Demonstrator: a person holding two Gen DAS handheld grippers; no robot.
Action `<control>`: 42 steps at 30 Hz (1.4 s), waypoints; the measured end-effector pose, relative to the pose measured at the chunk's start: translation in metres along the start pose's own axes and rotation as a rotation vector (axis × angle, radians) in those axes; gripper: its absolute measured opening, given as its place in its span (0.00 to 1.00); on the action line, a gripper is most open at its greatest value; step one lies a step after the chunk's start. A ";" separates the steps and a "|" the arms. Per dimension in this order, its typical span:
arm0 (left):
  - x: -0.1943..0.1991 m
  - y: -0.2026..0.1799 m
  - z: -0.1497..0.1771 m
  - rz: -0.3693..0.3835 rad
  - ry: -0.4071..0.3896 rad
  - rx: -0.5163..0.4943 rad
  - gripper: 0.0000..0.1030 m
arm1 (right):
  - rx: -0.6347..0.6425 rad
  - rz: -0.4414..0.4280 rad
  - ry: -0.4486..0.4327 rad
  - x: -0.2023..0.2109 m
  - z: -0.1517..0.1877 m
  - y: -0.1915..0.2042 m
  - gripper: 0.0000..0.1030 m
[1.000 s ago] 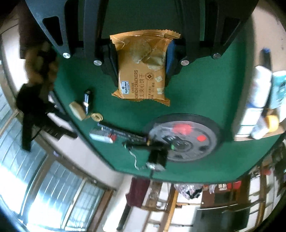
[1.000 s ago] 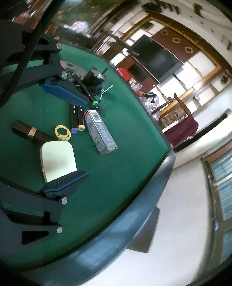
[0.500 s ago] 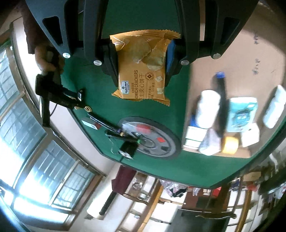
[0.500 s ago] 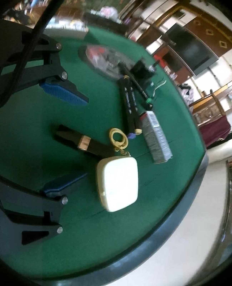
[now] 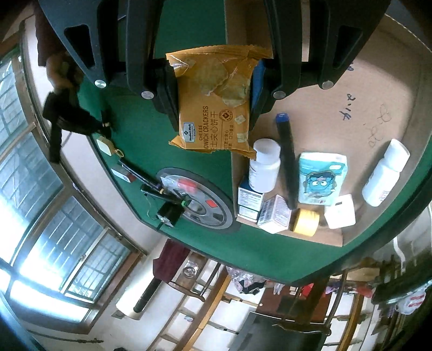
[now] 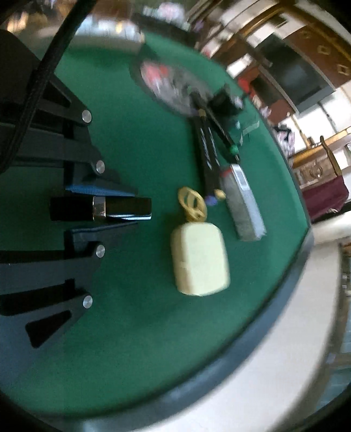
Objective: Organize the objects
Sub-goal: 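Lift the snack bag with the left gripper while the right grasps the black lipstick, then carry snack bag and lipstick into the cardboard box and open both grippers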
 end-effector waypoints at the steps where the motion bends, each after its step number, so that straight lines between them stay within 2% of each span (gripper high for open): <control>1: 0.003 0.003 0.000 -0.003 -0.003 0.001 0.38 | -0.015 -0.043 0.007 0.001 0.004 0.003 0.14; 5: 0.009 0.018 -0.002 -0.036 -0.020 0.010 0.38 | -0.041 -0.205 0.046 0.004 0.020 0.025 0.14; 9: 0.016 0.044 -0.005 -0.091 -0.037 0.048 0.38 | 0.012 -0.330 0.097 -0.006 0.034 0.073 0.14; 15: 0.023 0.086 -0.006 -0.177 -0.046 0.103 0.38 | 0.144 -0.467 0.167 -0.018 0.052 0.155 0.14; 19: 0.017 0.105 -0.004 -0.212 -0.021 0.119 0.38 | 0.227 -0.542 0.213 -0.022 0.067 0.205 0.14; 21: 0.011 0.110 -0.004 -0.229 0.003 0.115 0.38 | 0.271 -0.576 0.266 -0.026 0.078 0.230 0.14; 26: -0.009 0.116 -0.008 -0.256 0.098 0.096 0.38 | 0.360 -0.567 0.383 -0.048 0.106 0.269 0.15; 30: -0.020 0.120 -0.017 -0.307 0.133 0.055 0.38 | 0.408 -0.520 0.479 -0.080 0.128 0.291 0.15; 33: -0.026 0.122 -0.022 -0.308 0.157 0.050 0.38 | 0.424 -0.482 0.522 -0.100 0.137 0.301 0.15; 38: -0.031 0.123 -0.026 -0.309 0.146 0.055 0.38 | 0.443 -0.439 0.523 -0.120 0.134 0.315 0.15; 42: -0.026 0.127 -0.024 -0.278 0.124 0.091 0.40 | 0.459 -0.411 0.520 -0.128 0.133 0.324 0.15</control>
Point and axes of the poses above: each gripper's, at about its wrist camera, not at the fingertips, and x roughly against the way its jaws point, y to its left, z to its underside, the point moved 4 cm from there along -x, roughly the way its jaws point, and after that the axes turned 7 degrees about -z, right-handed, at the moved point
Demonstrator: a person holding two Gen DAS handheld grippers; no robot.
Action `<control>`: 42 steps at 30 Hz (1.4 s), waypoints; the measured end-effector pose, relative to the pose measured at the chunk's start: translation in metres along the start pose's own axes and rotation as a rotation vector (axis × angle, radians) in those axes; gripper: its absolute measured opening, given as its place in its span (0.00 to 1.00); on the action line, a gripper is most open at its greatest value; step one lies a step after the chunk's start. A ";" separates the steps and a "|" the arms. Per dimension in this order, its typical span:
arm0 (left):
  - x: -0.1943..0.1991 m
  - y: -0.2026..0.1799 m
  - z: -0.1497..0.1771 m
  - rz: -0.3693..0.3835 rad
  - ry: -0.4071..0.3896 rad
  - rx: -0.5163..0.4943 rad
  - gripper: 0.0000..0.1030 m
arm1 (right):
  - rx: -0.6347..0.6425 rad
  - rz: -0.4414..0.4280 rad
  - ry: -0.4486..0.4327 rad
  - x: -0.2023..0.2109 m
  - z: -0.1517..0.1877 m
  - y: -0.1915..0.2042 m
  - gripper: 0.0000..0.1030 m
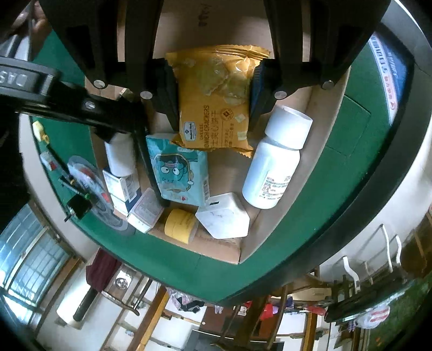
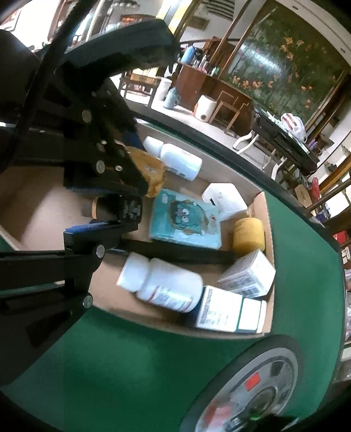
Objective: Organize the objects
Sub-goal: 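Carry snack bag and lipstick into the cardboard box and open both grippers, then move both grippers back over the table toward the black markers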
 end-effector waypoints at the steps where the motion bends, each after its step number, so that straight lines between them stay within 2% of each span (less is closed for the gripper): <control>1: 0.003 0.002 0.000 0.008 -0.007 0.010 0.41 | -0.001 0.005 0.002 -0.003 -0.003 0.001 0.15; 5: 0.026 0.011 0.001 0.011 -0.067 0.041 0.47 | -0.041 -0.003 0.037 -0.014 -0.001 -0.007 0.15; 7: 0.040 0.018 0.002 0.019 -0.103 0.061 0.53 | -0.025 -0.006 0.035 -0.015 0.004 -0.004 0.15; 9: 0.051 0.025 0.003 0.015 -0.133 0.085 0.65 | -0.039 -0.021 0.046 -0.018 0.006 -0.004 0.15; 11: 0.057 0.029 0.004 0.019 -0.147 0.106 0.65 | -0.042 -0.036 0.054 -0.020 0.008 -0.003 0.16; 15: 0.065 0.034 0.005 0.017 -0.157 0.125 0.65 | -0.019 -0.058 0.061 -0.016 0.015 0.001 0.24; 18: 0.067 0.032 0.007 0.003 -0.167 0.124 0.65 | -0.025 -0.097 0.010 0.005 0.018 0.000 0.32; 19: 0.068 0.030 0.009 -0.004 -0.168 0.116 0.65 | -0.023 -0.094 -0.008 0.013 0.019 -0.003 0.42; 20: 0.069 0.028 0.010 -0.007 -0.168 0.107 0.65 | -0.015 -0.074 -0.041 0.025 0.021 -0.007 0.48; 21: 0.070 0.023 0.012 -0.012 -0.168 0.093 0.65 | -0.007 -0.049 -0.072 0.036 0.023 -0.011 0.55; 24: 0.075 0.003 0.017 -0.034 -0.185 0.039 0.65 | -0.003 0.007 -0.143 0.065 0.028 -0.027 0.57; 27: 0.081 -0.025 0.024 -0.046 -0.199 -0.043 0.65 | -0.039 0.037 -0.188 0.089 0.034 -0.049 0.63; 34: 0.086 -0.102 0.045 -0.058 -0.210 -0.255 0.65 | -0.179 0.030 -0.278 0.126 0.049 -0.099 0.63; 42: 0.075 -0.159 0.062 -0.092 -0.169 -0.387 0.65 | -0.268 0.071 -0.374 0.177 0.069 -0.150 0.63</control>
Point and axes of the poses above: each gripper's, at about its wrist camera, not at the fingertips, and x roughly against the way its jaws point, y to its left, z to its underside, the point moved 4 cm from there along -x, roughly the way its jaws point, and after that the axes turned 7 degrees about -z, right-handed, at the moved point
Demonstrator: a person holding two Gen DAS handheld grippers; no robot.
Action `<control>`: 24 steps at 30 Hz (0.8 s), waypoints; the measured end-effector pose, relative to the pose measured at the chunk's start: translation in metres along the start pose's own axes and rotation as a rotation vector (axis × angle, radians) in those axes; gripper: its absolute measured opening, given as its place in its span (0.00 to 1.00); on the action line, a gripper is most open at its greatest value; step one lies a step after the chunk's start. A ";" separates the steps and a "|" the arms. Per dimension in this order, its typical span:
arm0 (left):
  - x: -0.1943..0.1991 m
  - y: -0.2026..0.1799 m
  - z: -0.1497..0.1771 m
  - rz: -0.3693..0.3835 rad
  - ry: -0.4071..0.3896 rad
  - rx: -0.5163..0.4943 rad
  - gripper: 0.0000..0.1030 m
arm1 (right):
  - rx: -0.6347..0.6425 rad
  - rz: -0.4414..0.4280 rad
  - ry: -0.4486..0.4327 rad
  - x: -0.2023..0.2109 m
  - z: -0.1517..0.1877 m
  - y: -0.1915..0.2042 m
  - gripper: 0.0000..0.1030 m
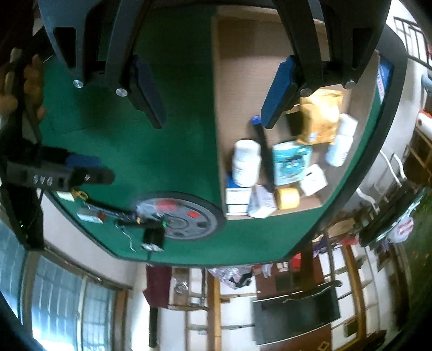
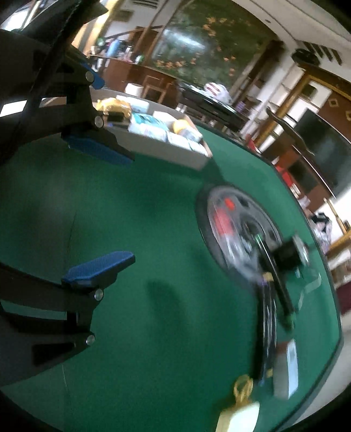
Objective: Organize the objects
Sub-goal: 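Move both grippers back over the table toward the black markers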
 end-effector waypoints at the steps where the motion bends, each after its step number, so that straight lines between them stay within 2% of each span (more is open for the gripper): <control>1: -0.002 -0.007 0.000 0.002 0.007 -0.008 0.65 | -0.010 0.004 -0.011 0.006 -0.002 -0.009 0.63; 3: -0.008 -0.021 0.000 0.024 0.033 -0.022 0.65 | -0.040 0.016 -0.045 0.022 -0.007 -0.027 0.63; 6: -0.030 -0.044 -0.001 0.133 0.125 -0.006 0.65 | -0.077 0.031 -0.088 0.044 -0.012 -0.050 0.63; 8: -0.044 -0.058 -0.003 0.187 0.159 0.010 0.65 | -0.096 0.062 -0.117 0.062 -0.018 -0.067 0.63; 11: -0.060 -0.075 -0.012 0.231 0.145 0.028 0.65 | -0.108 0.149 -0.160 0.092 -0.030 -0.090 0.63; 14: -0.076 -0.085 -0.013 0.230 0.151 0.041 0.65 | -0.110 0.243 -0.203 0.118 -0.046 -0.106 0.63; 16: -0.078 -0.090 -0.013 0.211 0.130 0.030 0.69 | -0.109 0.301 -0.216 0.126 -0.059 -0.115 0.63; 19: -0.079 -0.096 -0.011 0.191 0.114 -0.013 0.75 | -0.123 0.329 -0.228 0.124 -0.081 -0.124 0.63; 21: -0.079 -0.102 -0.009 0.196 0.120 -0.048 0.90 | -0.114 0.342 -0.240 0.116 -0.100 -0.121 0.63; 23: -0.079 -0.106 -0.008 0.214 0.131 -0.072 0.98 | -0.079 0.347 -0.228 0.103 -0.115 -0.111 0.63; 24: -0.080 -0.107 -0.007 0.209 0.131 -0.077 0.98 | -0.052 0.331 -0.203 0.092 -0.124 -0.102 0.63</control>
Point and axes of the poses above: each gripper's, at about its wrist camera, not at the fingertips, and x roughly against the way its jaws point, y to its left, z to its underside, the point moved 4 cm from there along -x, roughly the way its jaws point, and after that the axes turned 7 degrees about -z, right-handed, at the moved point
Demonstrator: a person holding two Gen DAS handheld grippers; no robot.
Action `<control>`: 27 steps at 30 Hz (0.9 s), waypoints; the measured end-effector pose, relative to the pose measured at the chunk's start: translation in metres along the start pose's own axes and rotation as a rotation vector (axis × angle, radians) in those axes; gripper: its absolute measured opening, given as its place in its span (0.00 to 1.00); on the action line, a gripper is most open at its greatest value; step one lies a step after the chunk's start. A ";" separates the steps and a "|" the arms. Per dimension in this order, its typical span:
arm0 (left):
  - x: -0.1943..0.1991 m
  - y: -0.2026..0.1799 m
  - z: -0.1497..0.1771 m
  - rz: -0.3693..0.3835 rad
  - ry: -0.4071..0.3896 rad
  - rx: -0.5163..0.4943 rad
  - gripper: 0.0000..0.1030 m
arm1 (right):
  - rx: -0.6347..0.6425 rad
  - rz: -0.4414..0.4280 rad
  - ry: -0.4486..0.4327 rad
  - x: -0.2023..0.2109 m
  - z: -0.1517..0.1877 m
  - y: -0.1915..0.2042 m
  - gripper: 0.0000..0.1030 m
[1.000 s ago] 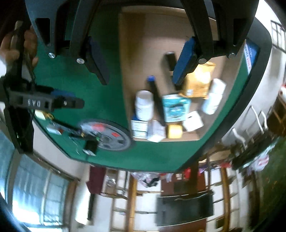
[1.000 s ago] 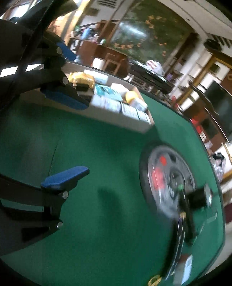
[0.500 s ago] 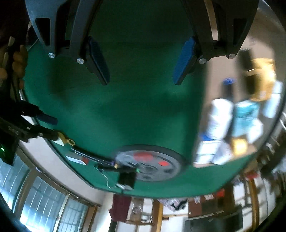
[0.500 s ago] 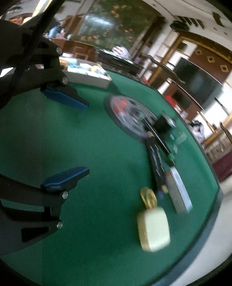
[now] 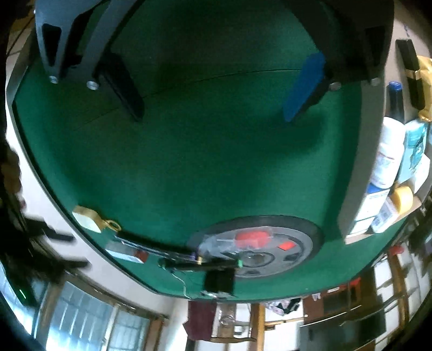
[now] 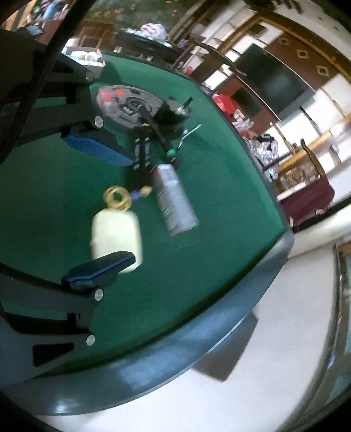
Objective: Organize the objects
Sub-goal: 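Move both grippers back over the table toward the black markers, then grasp a black marker with the right gripper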
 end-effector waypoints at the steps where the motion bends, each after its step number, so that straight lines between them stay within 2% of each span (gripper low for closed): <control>1: -0.001 -0.001 0.000 -0.004 0.003 -0.007 0.98 | 0.018 -0.022 0.024 -0.008 -0.002 0.009 0.63; 3: -0.002 -0.004 0.000 -0.017 0.007 -0.019 0.98 | 0.058 -0.069 0.120 -0.032 -0.001 0.029 0.63; 5: -0.003 -0.006 0.001 -0.031 0.012 -0.030 0.98 | 0.099 -0.048 0.179 -0.056 0.000 0.045 0.63; 7: -0.005 -0.007 0.000 -0.039 0.014 -0.036 0.98 | 0.126 -0.021 0.194 -0.075 -0.002 0.053 0.63; 12: -0.006 -0.008 0.000 -0.051 0.018 -0.047 0.98 | 0.127 -0.084 0.226 -0.112 -0.018 0.072 0.63; 17: -0.006 -0.008 0.000 -0.058 0.019 -0.049 0.98 | 0.092 -0.007 0.283 -0.139 -0.016 0.065 0.64; 18: -0.006 -0.008 0.000 -0.056 0.018 -0.047 0.98 | 0.087 -0.019 0.262 -0.134 -0.014 0.064 0.63; 20: -0.006 -0.008 0.000 -0.055 0.018 -0.045 0.98 | 0.047 -0.073 0.285 -0.127 -0.006 0.062 0.64; 24: -0.005 -0.007 0.000 -0.053 0.017 -0.043 0.98 | -0.095 -0.292 0.404 -0.108 0.033 0.065 0.64; 27: -0.006 -0.008 0.000 -0.050 0.016 -0.041 0.98 | -0.131 -0.424 0.510 -0.099 0.067 0.076 0.64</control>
Point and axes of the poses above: each gripper's, at about its wrist camera, not at the fingertips, and x roughly against the way its jaws point, y to its left, z to its underside, the point moved 4 cm from there along -x, roughly the way its jaws point, and after that the axes turned 7 degrees about -z, right-handed, at the moved point
